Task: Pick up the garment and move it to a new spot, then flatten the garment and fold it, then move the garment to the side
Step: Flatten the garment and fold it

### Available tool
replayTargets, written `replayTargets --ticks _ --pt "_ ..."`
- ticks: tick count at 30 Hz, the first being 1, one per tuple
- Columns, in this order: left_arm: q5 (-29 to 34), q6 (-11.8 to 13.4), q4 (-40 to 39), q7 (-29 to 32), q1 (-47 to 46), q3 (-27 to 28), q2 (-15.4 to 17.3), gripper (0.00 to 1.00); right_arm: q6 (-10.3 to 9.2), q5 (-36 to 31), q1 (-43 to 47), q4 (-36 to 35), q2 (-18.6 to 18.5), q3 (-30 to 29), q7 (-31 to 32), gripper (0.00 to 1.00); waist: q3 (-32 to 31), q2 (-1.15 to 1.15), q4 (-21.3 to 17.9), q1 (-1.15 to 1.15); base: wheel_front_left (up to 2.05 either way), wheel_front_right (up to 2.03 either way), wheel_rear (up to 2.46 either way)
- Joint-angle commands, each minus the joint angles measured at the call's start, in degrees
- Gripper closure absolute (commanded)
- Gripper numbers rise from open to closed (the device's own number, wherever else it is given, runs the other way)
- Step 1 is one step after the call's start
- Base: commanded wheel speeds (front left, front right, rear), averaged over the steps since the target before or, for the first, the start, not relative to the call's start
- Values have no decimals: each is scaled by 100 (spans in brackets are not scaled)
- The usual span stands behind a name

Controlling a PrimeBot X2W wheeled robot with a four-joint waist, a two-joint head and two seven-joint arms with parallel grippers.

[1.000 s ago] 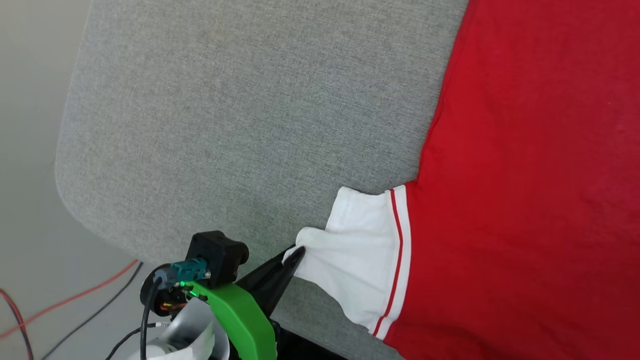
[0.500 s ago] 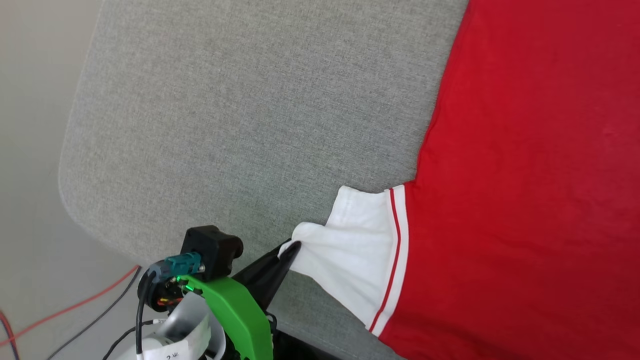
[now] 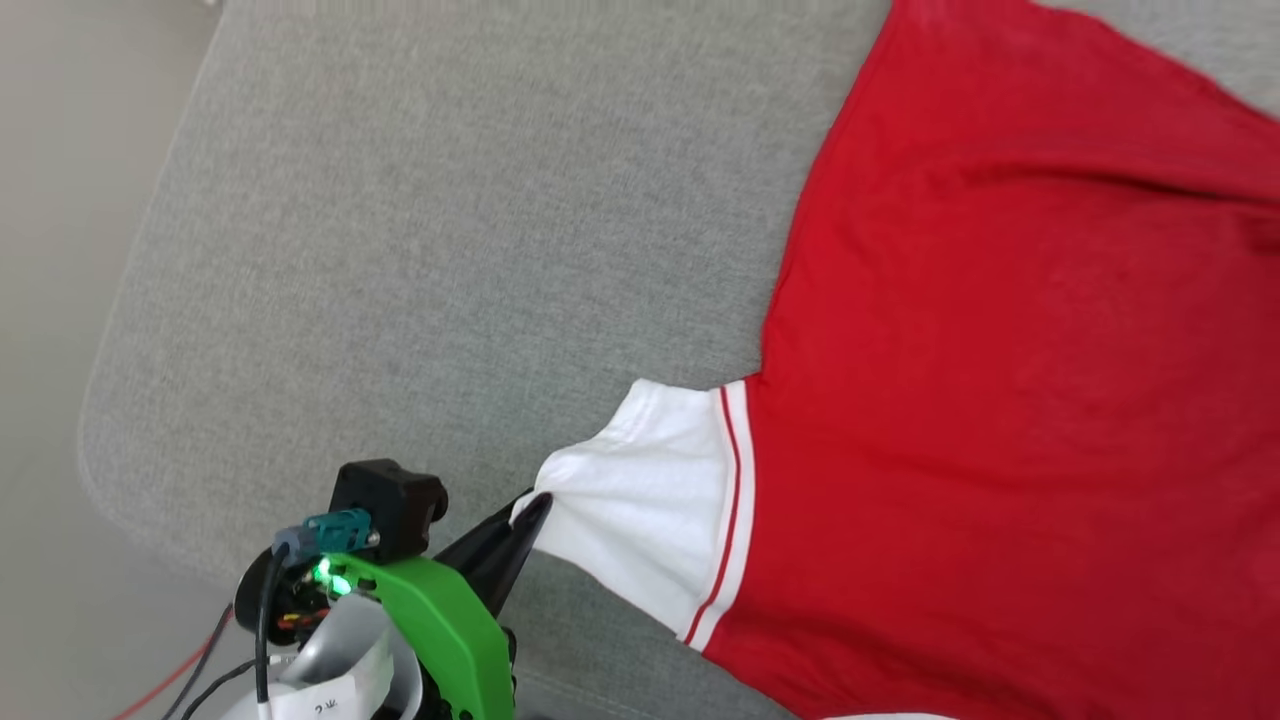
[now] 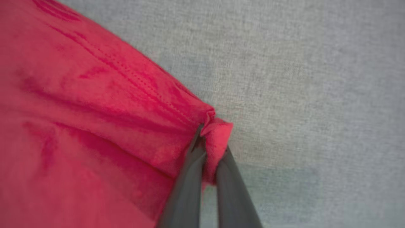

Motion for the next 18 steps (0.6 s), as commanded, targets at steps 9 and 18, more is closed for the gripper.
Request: replayTargets --ticks 9,18 --pt "-188 260 182 -54 441 107 40 100 -4 490 1785 -586 219 -3 -108 100 -1577 61 -1023 0 0 0 0" --pt "-282 363 339 -263 634 129 -136 100 -4 788 3109 -1530 303 -283 -24 100 -2055 61 -1319 0 0 0 0"
